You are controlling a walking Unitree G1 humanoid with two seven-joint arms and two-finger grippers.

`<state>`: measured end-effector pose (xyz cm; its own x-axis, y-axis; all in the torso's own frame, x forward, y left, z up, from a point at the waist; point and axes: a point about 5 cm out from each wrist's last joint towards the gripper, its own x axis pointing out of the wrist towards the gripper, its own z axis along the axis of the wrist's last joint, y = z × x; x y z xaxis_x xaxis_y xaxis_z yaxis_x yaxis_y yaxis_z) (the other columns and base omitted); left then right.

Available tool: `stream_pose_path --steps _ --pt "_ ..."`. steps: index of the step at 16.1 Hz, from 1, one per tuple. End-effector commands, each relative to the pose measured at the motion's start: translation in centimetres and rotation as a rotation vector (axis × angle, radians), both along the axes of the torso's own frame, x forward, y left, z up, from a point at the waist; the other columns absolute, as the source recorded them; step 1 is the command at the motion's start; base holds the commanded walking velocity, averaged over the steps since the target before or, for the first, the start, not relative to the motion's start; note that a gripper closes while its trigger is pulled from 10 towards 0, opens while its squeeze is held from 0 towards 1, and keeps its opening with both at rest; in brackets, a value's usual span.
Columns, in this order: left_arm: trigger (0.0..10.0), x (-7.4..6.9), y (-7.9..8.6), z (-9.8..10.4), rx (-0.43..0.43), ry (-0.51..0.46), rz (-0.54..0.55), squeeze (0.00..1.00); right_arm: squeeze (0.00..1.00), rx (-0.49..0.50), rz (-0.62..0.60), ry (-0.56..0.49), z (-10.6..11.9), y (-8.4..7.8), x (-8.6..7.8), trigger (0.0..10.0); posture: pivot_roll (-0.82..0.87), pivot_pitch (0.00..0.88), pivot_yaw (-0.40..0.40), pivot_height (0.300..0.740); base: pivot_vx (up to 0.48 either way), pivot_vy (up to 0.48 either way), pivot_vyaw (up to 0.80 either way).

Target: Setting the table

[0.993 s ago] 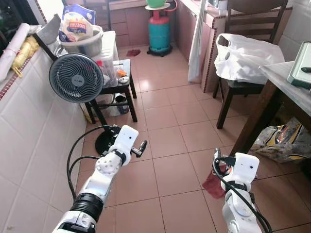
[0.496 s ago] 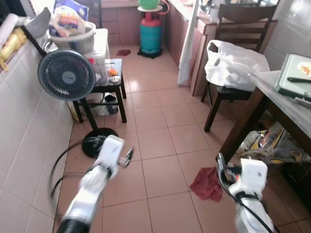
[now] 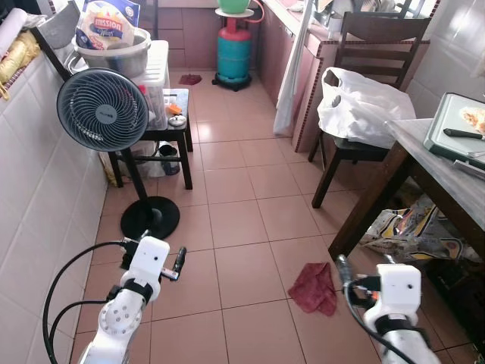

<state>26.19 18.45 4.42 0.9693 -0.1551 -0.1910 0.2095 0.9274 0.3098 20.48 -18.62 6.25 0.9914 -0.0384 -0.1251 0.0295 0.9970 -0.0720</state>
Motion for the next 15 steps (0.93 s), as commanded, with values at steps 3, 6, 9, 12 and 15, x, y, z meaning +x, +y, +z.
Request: stream_pose_path --steps 3,6,9,12,15 --pt "10.0 0.9 -1.4 1.2 0.008 -0.047 -0.097 0.00 0.00 0.022 0.020 -0.019 1.1 1.2 0.2 10.0 0.14 0.054 -0.063 0.714 0.000 0.000 -0.42" --pt "10.0 2.4 -3.9 2.3 -0.042 -0.047 -0.105 0.00 0.00 0.054 -0.031 -0.007 1.1 0.5 -0.2 10.0 0.12 0.081 -0.053 0.714 0.000 0.000 -0.74" --pt "10.0 4.0 -4.9 3.7 -0.059 -0.070 -0.119 0.00 0.00 0.073 -0.056 -0.012 1.2 0.6 0.2 10.0 0.12 0.087 -0.052 0.714 0.000 0.000 -0.72" --pt "10.0 5.8 -4.8 5.0 -0.072 -0.084 -0.076 0.00 0.00 0.107 -0.040 -0.025 1.6 1.9 1.1 10.0 0.12 0.091 -0.068 0.714 0.000 0.000 -0.73" --pt "10.0 6.2 -4.8 4.8 -0.047 -0.062 -0.052 0.00 0.00 0.125 -0.032 -0.037 1.9 2.7 2.1 10.0 0.12 0.088 -0.089 0.714 0.000 0.000 -0.73"
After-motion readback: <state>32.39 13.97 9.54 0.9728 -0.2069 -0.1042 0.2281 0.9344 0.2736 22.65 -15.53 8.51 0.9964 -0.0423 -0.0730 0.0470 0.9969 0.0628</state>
